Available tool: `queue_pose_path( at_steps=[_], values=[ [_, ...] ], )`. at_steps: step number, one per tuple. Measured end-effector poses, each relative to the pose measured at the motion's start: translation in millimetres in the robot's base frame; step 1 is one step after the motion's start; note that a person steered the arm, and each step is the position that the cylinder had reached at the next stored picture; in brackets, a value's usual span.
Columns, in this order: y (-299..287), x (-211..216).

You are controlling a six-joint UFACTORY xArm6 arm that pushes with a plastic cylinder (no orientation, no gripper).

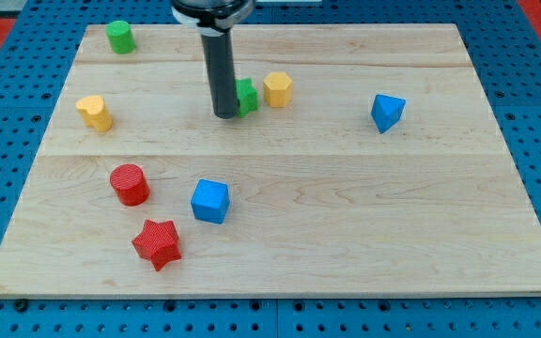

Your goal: Place the green star to the top center

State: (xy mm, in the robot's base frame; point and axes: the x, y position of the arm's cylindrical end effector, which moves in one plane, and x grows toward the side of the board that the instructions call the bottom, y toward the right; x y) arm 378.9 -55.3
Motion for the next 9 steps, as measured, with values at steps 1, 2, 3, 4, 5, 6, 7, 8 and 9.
queue_pose_path(
  at_steps=[1, 2, 3, 4, 5, 6, 7, 8, 9],
  values=[
    [13, 10],
    [54, -3],
    [27, -19],
    [-3, -14],
    [-23, -13],
    [-43, -25],
    [-43, -61],
    [-49, -75],
    [-35, -89]
  ],
)
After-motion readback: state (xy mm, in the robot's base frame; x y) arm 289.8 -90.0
